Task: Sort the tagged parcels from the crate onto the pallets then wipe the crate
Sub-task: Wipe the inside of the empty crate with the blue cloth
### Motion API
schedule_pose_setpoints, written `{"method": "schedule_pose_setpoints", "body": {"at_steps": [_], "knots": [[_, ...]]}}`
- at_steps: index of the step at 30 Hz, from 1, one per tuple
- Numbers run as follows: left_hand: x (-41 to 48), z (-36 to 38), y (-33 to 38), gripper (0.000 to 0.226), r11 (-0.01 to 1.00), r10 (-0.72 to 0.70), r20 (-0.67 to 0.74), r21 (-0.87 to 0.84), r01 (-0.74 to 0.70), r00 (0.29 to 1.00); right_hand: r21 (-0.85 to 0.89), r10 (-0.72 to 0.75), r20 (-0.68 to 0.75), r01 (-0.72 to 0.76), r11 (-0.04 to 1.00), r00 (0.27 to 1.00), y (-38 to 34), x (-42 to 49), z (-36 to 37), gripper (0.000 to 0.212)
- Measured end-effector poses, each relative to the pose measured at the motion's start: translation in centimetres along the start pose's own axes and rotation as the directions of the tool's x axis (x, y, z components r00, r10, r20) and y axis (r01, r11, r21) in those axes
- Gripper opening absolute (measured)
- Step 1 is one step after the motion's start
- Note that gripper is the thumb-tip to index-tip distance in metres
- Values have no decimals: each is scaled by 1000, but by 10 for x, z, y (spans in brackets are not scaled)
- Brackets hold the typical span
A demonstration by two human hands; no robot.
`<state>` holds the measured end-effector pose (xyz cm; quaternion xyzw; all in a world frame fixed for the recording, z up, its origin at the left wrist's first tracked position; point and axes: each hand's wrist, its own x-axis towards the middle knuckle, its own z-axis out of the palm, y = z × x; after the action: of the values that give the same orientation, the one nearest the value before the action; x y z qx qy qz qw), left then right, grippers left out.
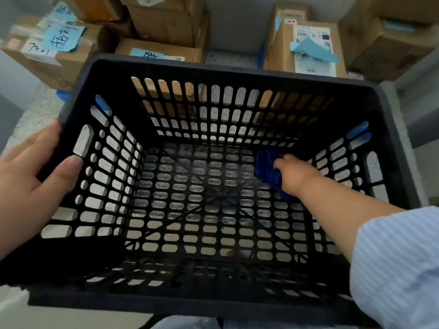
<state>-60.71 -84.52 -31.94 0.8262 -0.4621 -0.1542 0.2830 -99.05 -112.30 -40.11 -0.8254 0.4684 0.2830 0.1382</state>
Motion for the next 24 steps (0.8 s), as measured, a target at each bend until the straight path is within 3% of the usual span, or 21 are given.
{"method": "schedule_pose_setpoints", "body": {"at_steps": [6, 10, 13, 16, 18, 20, 22, 24], "knots": [[-1, 0, -3, 68, 1000, -29, 51, 13, 29, 998, -111, -91, 256, 123, 986, 962, -15, -51, 1, 58], [-1, -3, 20, 73, 997, -57, 58, 62, 53, 997, -127, -80, 537, 174, 976, 840, -35, -81, 7, 73], [-2, -7, 30, 82, 996, -49, 43, 72, 46, 998, -153, -67, 645, 215, 965, 761, -39, -94, 6, 77], [1, -8, 21, 75, 1000, 18, 54, 12, -18, 998, -186, -46, 708, 249, 950, 705, -37, -97, 6, 73], [2, -8, 15, 71, 999, 52, 61, -8, -51, 997, -252, -31, 667, 264, 931, 744, -32, -92, 4, 68], [0, -4, 17, 69, 998, 47, 36, -48, -45, 998, -298, -26, 554, 227, 927, 832, -24, -85, -2, 60], [0, -2, 17, 67, 999, 15, -7, -38, -16, 1000, -290, -54, 347, 162, 943, 936, -17, -73, -9, 50], [-1, -1, 11, 66, 999, -40, -11, -22, 39, 999, -270, -63, 71, 80, 960, 995, -11, -57, -19, 44]]}}
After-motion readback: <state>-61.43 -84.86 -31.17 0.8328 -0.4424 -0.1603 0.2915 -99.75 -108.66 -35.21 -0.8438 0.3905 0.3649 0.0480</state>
